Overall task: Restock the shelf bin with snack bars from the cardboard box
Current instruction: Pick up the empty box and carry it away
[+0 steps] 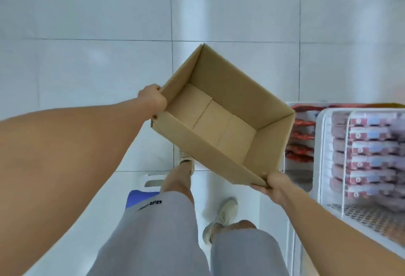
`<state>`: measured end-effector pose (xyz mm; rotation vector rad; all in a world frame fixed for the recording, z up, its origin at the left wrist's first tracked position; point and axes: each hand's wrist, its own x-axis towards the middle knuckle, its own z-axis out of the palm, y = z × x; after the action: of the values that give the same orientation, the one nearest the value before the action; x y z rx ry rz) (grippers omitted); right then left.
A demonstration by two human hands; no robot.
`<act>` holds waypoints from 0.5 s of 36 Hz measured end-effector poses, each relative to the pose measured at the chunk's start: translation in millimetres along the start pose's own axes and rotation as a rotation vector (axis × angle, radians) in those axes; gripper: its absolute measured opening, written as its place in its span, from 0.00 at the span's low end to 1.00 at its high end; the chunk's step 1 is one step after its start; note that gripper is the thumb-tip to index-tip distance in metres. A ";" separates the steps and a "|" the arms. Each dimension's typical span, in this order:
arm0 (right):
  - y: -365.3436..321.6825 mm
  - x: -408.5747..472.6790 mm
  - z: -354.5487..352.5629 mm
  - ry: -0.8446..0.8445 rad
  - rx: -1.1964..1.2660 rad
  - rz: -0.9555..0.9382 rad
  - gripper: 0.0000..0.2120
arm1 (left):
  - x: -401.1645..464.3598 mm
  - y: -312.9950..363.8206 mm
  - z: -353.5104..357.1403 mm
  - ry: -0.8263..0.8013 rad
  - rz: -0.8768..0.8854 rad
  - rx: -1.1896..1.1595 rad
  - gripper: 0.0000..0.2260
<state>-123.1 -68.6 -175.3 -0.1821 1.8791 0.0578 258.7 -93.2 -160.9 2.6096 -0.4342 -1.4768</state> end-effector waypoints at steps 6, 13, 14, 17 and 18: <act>-165.7 -48.0 56.1 -0.038 -0.228 -0.262 0.15 | -8.5 -25.4 -80.4 0.108 -0.191 -0.462 0.15; -286.4 -117.4 144.1 -0.161 -0.532 -0.560 0.12 | -37.3 -72.3 -102.3 0.183 -0.309 -0.973 0.14; -295.5 -133.4 163.2 -0.192 -0.578 -0.583 0.11 | -41.6 -85.2 -102.9 0.198 -0.325 -1.039 0.14; -304.0 -171.9 223.6 -0.273 -0.739 -0.610 0.09 | -57.2 -129.2 -105.4 0.215 -0.401 -1.220 0.14; -302.6 -181.7 245.7 -0.266 -0.792 -0.617 0.10 | -61.9 -144.0 -107.5 0.225 -0.422 -1.278 0.14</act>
<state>209.6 -317.2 -63.8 -1.2206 1.3806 0.3810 347.9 58.0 -88.0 1.7459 0.8575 -0.9397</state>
